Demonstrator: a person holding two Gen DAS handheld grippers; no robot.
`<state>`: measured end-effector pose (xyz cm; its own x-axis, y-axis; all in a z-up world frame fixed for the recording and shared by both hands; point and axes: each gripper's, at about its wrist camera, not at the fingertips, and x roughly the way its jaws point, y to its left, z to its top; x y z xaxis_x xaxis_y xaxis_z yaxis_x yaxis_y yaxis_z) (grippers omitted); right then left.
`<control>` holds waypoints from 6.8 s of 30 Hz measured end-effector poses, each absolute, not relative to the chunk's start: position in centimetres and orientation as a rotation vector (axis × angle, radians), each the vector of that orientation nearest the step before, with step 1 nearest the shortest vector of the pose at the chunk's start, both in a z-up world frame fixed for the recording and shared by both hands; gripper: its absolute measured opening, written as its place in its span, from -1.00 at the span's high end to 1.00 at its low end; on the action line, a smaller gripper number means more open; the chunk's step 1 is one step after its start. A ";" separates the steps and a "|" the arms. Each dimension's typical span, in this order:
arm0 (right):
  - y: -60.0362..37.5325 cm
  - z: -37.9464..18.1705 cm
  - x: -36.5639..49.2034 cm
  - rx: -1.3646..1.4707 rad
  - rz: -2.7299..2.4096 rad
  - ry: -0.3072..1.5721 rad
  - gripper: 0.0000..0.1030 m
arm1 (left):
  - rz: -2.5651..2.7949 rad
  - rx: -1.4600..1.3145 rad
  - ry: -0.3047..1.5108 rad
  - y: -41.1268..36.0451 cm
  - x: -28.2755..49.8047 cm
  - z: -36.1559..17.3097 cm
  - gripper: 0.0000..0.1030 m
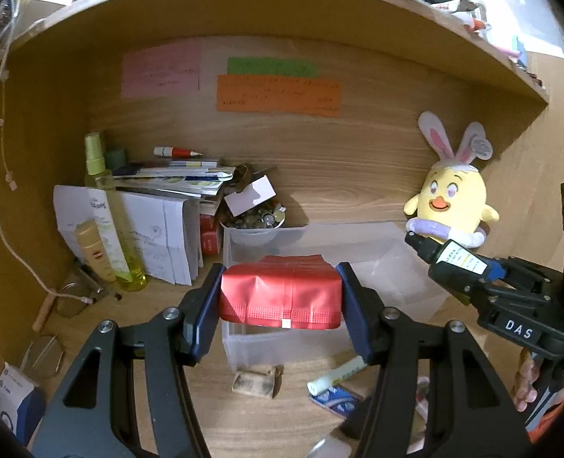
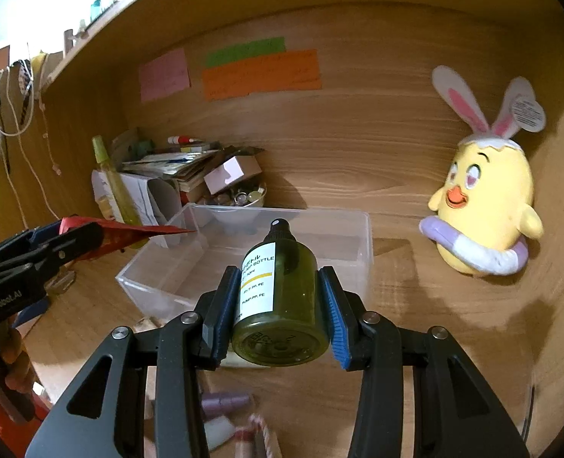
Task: Organize objects
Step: 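Lift and carry the red packet and green bottle over the clear bin with both tools, then open the left tool to drop the red packet while the right tool releases the bottle in the bin, then grasp the white eraser with the left tool while the right tool grasps the braided bracelet, then carry the eraser and braided bracelet over the clear bin with both tools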
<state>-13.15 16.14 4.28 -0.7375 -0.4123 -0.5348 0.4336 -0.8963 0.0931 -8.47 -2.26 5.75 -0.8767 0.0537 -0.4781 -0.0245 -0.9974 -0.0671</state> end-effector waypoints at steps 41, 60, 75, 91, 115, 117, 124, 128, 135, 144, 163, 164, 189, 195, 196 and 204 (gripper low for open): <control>11.0 -1.6 -21.4 1.077 -2.447 0.269 0.25 | 2.833 -1.154 -0.027 -0.4 -18.3 -1.5 -0.13; 12.5 1.8 -18.5 0.945 -2.524 0.267 -0.58 | 2.902 -1.084 -0.048 -1.6 -14.8 1.6 -0.77; 14.8 3.5 -13.5 0.874 -2.541 0.267 -0.59 | 2.924 -1.083 -0.040 -4.5 -10.2 1.8 -0.87; 14.2 -0.8 -11.3 1.049 -2.444 0.257 -0.60 | 2.831 -1.315 -0.042 -5.7 -10.1 -4.3 -0.87; 19.2 -4.7 -7.4 1.245 -2.397 0.124 -0.20 | 2.759 -1.386 0.020 -4.8 -11.4 -6.3 0.06; 19.4 -4.9 -7.1 1.249 -2.385 0.098 -0.06 | 2.760 -1.378 0.020 -4.8 -11.4 -6.3 0.17; 19.8 -5.1 -6.9 1.266 -2.360 0.062 0.47 | 2.770 -1.359 0.037 -4.5 -10.7 -6.1 0.23; 20.2 -5.0 -6.9 1.257 -2.378 0.052 0.71 | 2.777 -1.350 0.009 -4.6 -10.1 -5.9 0.23; 21.2 -3.3 -6.8 1.189 -2.447 0.031 0.71 | 2.787 -1.332 -0.038 -4.7 -9.3 -5.6 0.23; 21.1 -1.4 -7.1 1.102 -2.487 0.026 0.72 | 2.821 -1.261 -0.059 -4.5 -8.3 -4.1 0.23; 18.8 2.3 -9.3 0.918 -2.501 0.034 0.76 | 2.877 -1.070 -0.087 -3.7 -7.2 0.5 0.23; 18.7 2.5 -9.4 0.907 -2.501 0.033 0.76 | 2.881 -1.057 -0.089 -3.7 -7.2 0.8 0.23; 13.6 4.7 -15.7 0.790 -2.496 0.135 0.76 | 2.919 -1.023 -0.103 -3.0 -11.8 2.0 0.23; 12.1 2.9 -17.1 0.852 -2.455 0.152 0.76 | 2.903 -1.074 -0.106 -3.0 -13.6 0.8 0.23; 11.9 2.6 -17.3 0.862 -2.449 0.156 0.76 | 2.901 -1.079 -0.105 -3.0 -13.8 0.7 0.23; 10.5 0.6 -18.7 0.939 -2.412 0.187 0.76 | 2.854 -1.114 -0.086 -2.3 -15.0 -0.3 0.23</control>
